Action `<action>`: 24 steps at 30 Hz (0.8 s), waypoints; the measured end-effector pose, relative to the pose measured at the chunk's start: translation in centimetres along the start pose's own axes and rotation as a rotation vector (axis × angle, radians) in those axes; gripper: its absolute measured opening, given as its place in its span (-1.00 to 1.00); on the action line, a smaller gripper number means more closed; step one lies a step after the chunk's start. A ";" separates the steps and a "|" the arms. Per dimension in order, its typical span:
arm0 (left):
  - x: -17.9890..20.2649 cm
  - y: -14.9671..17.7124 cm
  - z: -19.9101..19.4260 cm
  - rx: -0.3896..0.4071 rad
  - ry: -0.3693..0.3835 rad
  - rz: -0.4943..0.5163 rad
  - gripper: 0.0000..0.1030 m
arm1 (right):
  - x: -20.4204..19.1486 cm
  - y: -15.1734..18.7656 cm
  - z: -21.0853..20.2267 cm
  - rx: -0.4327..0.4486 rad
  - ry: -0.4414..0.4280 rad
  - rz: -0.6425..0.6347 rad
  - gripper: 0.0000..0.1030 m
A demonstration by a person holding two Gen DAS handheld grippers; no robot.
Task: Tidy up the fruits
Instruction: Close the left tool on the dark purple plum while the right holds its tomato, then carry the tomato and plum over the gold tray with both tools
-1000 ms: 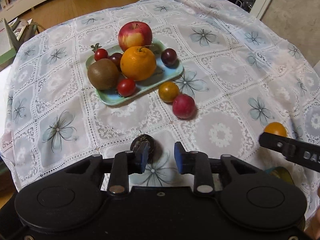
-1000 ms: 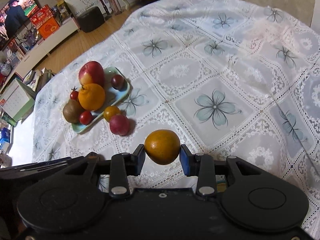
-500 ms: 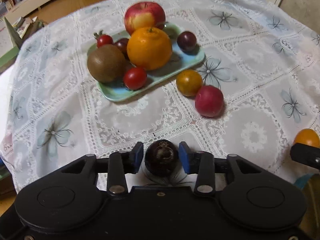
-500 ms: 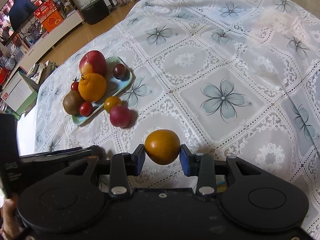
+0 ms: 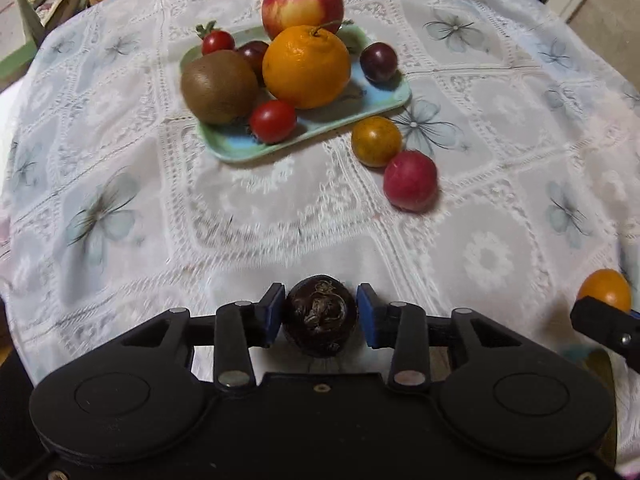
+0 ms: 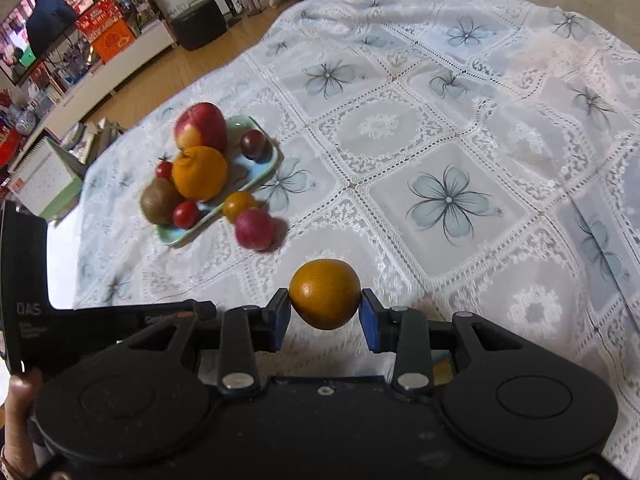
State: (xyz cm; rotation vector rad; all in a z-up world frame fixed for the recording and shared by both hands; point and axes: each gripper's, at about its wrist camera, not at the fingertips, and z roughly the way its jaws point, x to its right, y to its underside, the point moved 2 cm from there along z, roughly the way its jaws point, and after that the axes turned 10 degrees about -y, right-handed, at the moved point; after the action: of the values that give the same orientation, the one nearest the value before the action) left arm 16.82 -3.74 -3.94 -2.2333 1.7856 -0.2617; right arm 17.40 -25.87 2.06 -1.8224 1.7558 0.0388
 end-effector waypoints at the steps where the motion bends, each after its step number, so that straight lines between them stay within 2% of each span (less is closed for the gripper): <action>1: 0.1 0.5 -0.9 0.012 -0.006 0.009 -0.09 | -0.1 0.4 -0.8 -0.001 -0.005 0.000 -0.27; 4: 0.4 2.7 -3.8 0.030 0.006 0.029 -0.09 | -0.6 2.0 -3.0 -0.009 0.029 -0.001 -0.27; 7: 0.9 4.9 -6.2 0.024 0.040 0.031 -0.09 | -1.3 3.7 -4.9 -0.013 0.138 -0.011 -0.27; 9: 1.3 6.4 -7.5 0.019 0.051 0.033 -0.09 | -1.6 4.9 -6.3 0.026 0.179 0.002 -0.27; 11: 1.6 8.3 -8.5 0.017 0.058 0.037 -0.09 | -1.6 6.7 -7.4 0.049 0.183 0.038 -0.27; 13: 1.8 10.0 -9.2 0.012 0.064 0.044 -0.09 | -1.4 8.7 -8.0 0.054 0.150 0.089 -0.26; 16: 1.8 12.5 -9.9 -0.006 0.071 0.041 -0.09 | -1.7 11.5 -7.5 -0.002 0.120 0.082 -0.27; 21: 2.3 16.1 -10.3 -0.036 0.084 0.052 -0.09 | -1.0 13.6 -7.7 -0.001 0.273 0.067 -0.27; 24: 2.7 17.6 -10.2 -0.052 0.084 0.070 -0.09 | -0.4 13.8 -9.3 0.033 0.287 0.062 -0.27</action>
State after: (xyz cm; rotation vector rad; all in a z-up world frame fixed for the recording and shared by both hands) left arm -2.03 -11.00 0.06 -2.2198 1.9309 -0.3026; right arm 1.16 -28.73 4.36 -1.8204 1.9952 -0.2374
